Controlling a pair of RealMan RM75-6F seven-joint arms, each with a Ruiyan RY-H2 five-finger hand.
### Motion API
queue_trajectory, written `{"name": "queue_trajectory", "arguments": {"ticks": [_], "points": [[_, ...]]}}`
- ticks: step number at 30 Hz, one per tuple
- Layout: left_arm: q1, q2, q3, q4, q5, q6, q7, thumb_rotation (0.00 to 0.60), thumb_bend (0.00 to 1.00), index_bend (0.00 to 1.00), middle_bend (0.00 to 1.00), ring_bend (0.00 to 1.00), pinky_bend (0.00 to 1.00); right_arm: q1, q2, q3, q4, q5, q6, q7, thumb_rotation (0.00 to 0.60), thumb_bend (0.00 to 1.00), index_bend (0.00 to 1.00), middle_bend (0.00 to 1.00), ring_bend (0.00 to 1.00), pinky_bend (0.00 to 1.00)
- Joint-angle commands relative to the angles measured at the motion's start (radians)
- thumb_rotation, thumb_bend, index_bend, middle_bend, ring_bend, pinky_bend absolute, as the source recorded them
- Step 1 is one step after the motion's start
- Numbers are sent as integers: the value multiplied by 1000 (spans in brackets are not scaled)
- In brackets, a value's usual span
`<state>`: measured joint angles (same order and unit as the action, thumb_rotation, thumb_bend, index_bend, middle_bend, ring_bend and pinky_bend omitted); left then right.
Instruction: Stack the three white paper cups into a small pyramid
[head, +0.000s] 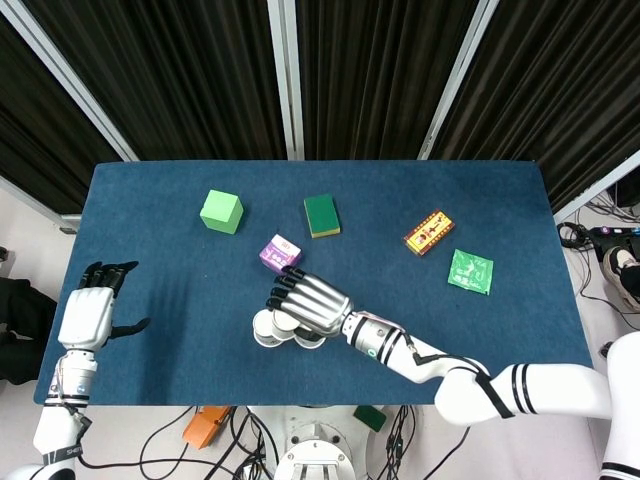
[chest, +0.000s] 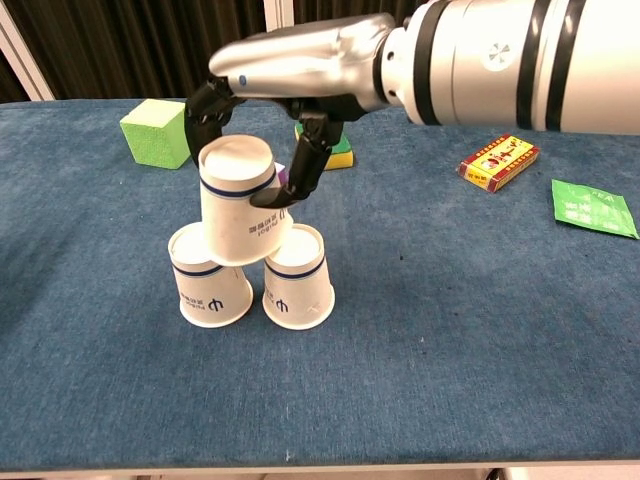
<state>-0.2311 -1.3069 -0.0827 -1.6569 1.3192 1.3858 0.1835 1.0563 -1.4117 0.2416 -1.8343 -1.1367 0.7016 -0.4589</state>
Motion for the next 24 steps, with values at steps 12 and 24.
{"name": "queue_trajectory", "arguments": {"ticks": [12,24], "points": [[-1,-10,-10,4,-1,-5,11,600,64,165,193,108,101,32,-17,-29,16,4,27,22,600,528,275,325,191,172],[0,1,-18,3,-7,-12,8,600,64,165,192,108,89,-41,86,-57,-55,-81,160,37,600,527,73,177,79,122]]}}
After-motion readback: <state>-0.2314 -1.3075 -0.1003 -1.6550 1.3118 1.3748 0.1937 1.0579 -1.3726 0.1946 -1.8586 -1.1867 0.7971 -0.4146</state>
